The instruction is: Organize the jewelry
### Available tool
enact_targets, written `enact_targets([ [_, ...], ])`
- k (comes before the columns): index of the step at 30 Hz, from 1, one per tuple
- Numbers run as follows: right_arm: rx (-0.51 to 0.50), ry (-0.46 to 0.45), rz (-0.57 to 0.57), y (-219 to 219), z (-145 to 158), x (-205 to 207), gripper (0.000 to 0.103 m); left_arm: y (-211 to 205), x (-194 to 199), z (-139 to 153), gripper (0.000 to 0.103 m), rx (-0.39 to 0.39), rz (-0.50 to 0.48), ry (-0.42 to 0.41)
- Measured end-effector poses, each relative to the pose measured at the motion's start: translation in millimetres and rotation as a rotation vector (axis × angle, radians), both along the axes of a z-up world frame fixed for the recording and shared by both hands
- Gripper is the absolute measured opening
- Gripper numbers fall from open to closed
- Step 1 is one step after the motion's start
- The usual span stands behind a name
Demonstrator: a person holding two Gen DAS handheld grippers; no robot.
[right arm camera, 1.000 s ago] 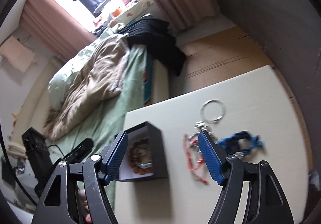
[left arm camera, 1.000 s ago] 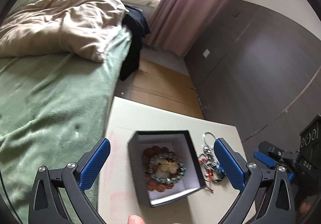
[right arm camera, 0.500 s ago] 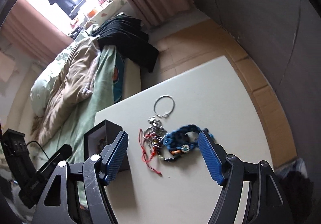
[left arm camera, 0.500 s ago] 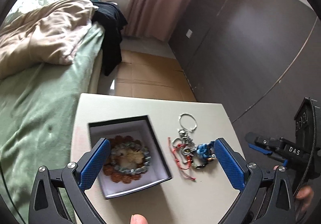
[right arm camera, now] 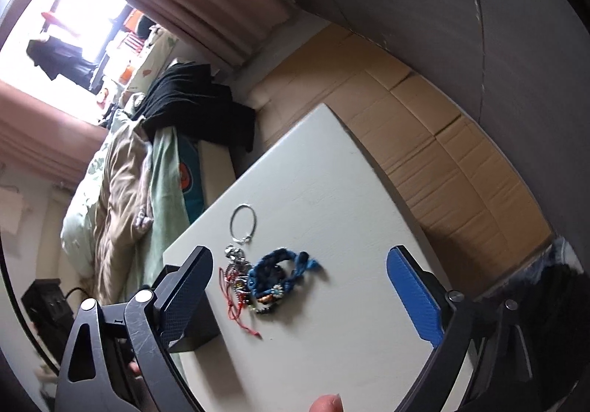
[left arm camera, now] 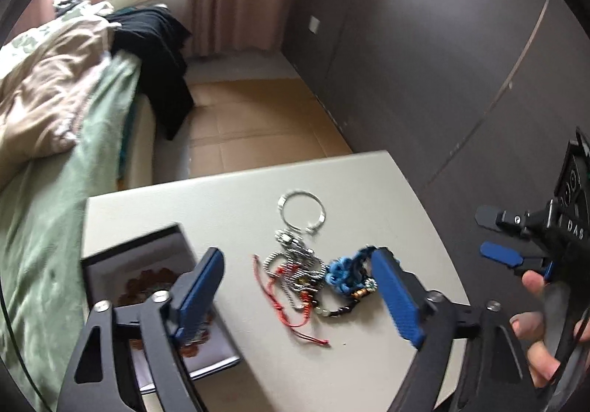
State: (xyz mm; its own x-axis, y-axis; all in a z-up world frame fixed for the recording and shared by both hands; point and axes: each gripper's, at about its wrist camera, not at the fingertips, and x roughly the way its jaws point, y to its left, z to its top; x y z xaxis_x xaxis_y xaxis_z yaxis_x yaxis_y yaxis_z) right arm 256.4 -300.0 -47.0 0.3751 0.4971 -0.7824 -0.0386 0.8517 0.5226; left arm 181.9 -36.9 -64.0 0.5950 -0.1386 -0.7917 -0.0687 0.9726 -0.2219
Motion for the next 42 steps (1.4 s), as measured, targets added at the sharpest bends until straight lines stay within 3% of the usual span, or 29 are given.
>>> enact_targets([
  [5,-0.013,0.044,-0.026,-10,-7,6,0.096,-23,20,-17,0.064,0.008,-0.064,0.066],
  [10,-0.024,0.066,-0.031,-20,-10,11,0.096,-46,37,-34,0.059,0.012,-0.131,0.123],
  [22,-0.003,0.069,-0.101,-47,-12,13,0.096,-76,63,-73,0.051,0.11,-0.158,0.218],
  [24,-0.001,0.067,-0.104,-49,-11,12,0.096,-78,64,-79,0.042,0.113,-0.163,0.227],
  [26,-0.005,0.07,-0.102,-49,-11,12,0.096,-81,63,-79,0.035,0.148,-0.168,0.218],
  [29,0.002,0.082,-0.101,-51,-12,12,0.096,-78,59,-73,0.023,0.113,-0.167,0.203],
  [30,0.003,0.085,-0.099,-50,-13,13,0.096,-76,56,-69,0.01,0.111,-0.165,0.192],
  [42,-0.009,0.083,0.045,-5,-17,5,0.092,-37,7,-21,0.01,-0.055,-0.085,0.032],
])
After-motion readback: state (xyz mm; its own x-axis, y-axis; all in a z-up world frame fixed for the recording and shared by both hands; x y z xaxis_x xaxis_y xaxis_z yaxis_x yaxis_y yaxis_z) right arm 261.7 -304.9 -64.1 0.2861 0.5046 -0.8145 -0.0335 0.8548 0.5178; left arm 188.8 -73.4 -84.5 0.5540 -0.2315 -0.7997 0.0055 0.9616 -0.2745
